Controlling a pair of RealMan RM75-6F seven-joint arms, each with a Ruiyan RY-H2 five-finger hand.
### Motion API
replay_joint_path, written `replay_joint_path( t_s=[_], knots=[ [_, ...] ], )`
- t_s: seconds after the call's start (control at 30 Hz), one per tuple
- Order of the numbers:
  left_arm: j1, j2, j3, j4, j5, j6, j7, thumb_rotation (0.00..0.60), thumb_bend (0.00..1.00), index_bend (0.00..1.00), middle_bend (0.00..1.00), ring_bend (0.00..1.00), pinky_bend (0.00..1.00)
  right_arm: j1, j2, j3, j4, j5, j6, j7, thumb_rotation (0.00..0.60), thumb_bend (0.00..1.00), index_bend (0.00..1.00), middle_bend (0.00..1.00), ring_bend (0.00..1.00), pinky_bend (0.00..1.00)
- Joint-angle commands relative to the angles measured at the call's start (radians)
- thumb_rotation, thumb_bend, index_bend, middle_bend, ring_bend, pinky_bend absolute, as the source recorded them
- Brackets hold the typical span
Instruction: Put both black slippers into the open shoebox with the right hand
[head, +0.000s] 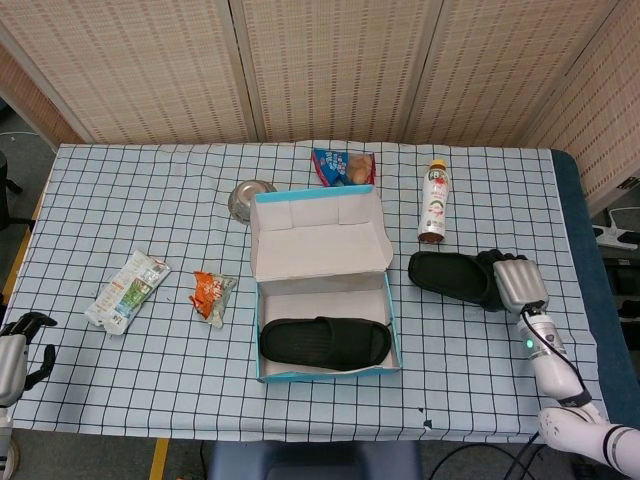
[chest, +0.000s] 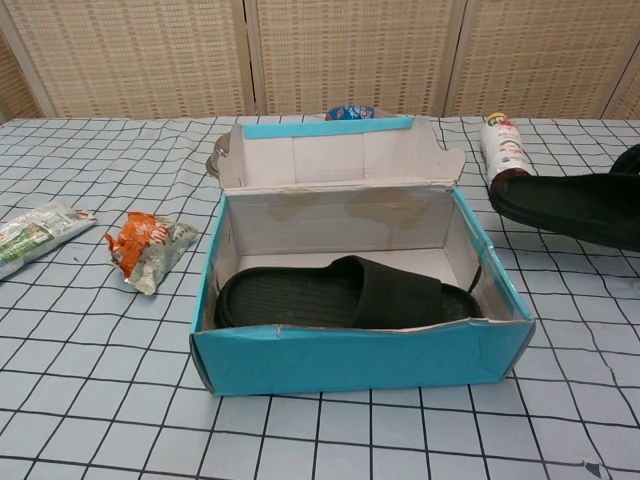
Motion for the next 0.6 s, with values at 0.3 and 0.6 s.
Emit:
replay_joint_path(
  t_s=[0.3,0.6],
  knots=[
    [-0.002,-0.002,0.001,-0.001,-0.005,-0.006,0.002,0.6,0.5,0.35,0.26,0.33,0.53,-0.104,-0.035,-0.005,-0.249,-0.266,0.554,-0.537,0.6,0.03,0.53,0.54,0.36,0.41],
    [-0.003,-0.001,0.001,0.0,-0.003,-0.005,0.0,0.6,0.5,0.35,0.26,0.33,0.53,-0.097,-0.163,-0.025,-0.139,-0.461,0.596,-0.464,0.6,0.03,0.53,0.55,0.37,0.41]
  ],
)
